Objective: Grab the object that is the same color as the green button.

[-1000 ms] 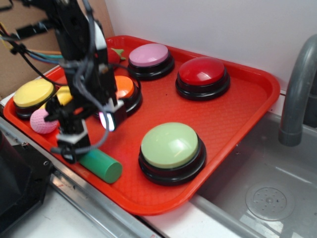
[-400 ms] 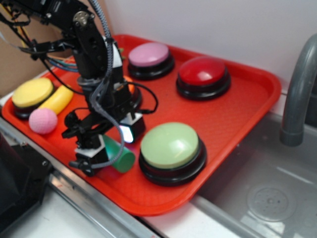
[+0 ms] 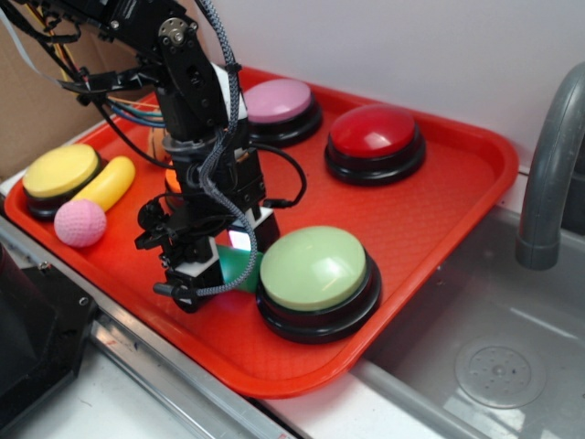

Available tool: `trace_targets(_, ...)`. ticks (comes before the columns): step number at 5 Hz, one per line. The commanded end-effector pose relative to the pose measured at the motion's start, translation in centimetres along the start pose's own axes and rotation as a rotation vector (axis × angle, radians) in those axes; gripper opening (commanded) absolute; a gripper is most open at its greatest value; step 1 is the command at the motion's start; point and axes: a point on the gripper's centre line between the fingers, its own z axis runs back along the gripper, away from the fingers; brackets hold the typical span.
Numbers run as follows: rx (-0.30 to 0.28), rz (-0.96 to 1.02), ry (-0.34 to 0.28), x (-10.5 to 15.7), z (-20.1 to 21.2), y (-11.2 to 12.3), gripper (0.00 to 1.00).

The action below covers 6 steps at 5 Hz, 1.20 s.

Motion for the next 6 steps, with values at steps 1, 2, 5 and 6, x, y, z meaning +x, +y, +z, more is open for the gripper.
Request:
trace_targets(1,-0.007,0.142,0.042,-0.6,1.5,0.2,0.0)
trace_targets(2,0.048,0.387,0.022,0.1,5.0,-0.2,0.0)
trace_targets(5,0.146,1.146,0.107,-0.7,13.3,0.7,0.0)
trace_targets(6,0.206,1.304,0.131,-2.3,15.4,0.9,0.0)
